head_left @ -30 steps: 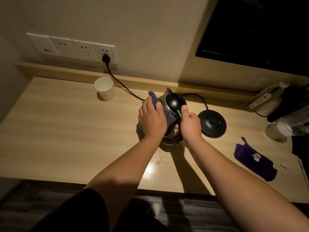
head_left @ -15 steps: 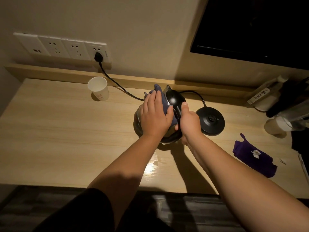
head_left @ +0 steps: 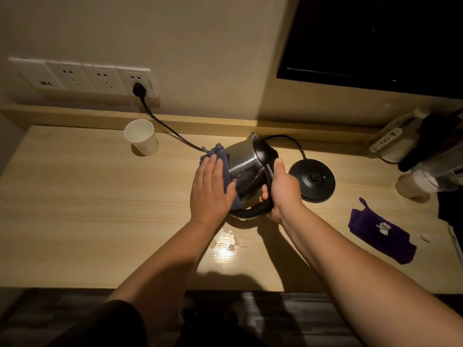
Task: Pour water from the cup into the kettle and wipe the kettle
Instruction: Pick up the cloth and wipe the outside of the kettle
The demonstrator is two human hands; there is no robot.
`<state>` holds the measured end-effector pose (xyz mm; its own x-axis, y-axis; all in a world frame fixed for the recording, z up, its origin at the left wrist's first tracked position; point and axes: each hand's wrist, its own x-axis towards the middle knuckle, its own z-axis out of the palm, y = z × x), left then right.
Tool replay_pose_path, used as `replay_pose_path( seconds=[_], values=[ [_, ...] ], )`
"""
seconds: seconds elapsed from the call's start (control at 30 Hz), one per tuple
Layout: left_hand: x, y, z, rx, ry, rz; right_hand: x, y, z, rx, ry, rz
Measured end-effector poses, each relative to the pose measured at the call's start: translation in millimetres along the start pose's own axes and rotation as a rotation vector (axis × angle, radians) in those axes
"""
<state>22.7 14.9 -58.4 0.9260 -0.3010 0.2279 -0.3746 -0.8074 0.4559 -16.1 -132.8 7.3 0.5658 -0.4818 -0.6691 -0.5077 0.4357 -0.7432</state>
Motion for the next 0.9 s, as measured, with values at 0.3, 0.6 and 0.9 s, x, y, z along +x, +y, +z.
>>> replay_pose_path(
  seconds=[0.3,0.6,0.9],
  values=[
    [5,-4,-9,-0.378,0.071,-0.309,1,2,5,-0.069,0.012,-0.072],
    [52,59,-22,-0.194,0.066,0.022,-8,1,15,-0.126,0.081,-0.164],
    [7,-2,-16,-0.243,-0.005,-0.086,-11,2,16,-0.187,0.033,-0.207]
  ],
)
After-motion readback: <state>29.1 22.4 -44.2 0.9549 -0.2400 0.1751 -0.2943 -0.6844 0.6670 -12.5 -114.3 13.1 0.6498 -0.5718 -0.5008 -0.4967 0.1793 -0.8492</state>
